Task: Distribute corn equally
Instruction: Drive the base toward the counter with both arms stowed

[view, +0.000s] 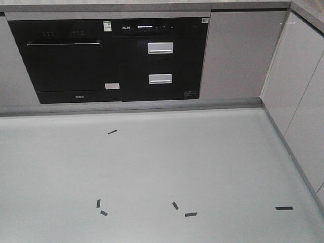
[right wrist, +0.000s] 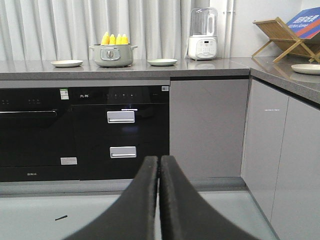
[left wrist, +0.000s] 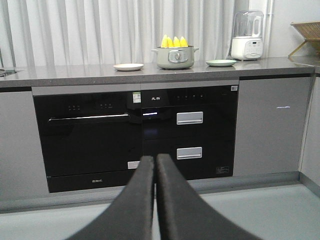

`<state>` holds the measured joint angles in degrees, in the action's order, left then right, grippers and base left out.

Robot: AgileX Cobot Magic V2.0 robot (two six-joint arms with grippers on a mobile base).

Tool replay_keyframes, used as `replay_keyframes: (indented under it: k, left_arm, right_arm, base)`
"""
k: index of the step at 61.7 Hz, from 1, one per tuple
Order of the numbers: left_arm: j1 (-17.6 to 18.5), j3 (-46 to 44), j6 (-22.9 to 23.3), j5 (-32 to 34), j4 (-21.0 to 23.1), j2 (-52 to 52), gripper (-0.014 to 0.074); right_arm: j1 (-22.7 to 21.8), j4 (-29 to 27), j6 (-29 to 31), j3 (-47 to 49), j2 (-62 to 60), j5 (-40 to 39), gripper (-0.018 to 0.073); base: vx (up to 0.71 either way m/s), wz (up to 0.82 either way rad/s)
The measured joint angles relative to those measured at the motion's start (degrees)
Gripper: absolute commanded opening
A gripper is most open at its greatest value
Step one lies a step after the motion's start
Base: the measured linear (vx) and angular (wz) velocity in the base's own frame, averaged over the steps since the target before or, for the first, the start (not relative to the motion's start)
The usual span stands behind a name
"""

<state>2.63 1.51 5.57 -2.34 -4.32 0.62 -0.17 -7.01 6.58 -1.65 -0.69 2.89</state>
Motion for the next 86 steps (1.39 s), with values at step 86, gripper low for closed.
replay_keyframes:
  k: [86]
  left_arm:
    - [0.0, 0.0, 0.0, 0.0, 0.0, 0.0, -0.0006]
  right_arm:
    - [0.0, 0.0, 0.0, 0.0, 0.0, 0.0, -0.0003]
  base:
    - [0.0, 0.0]
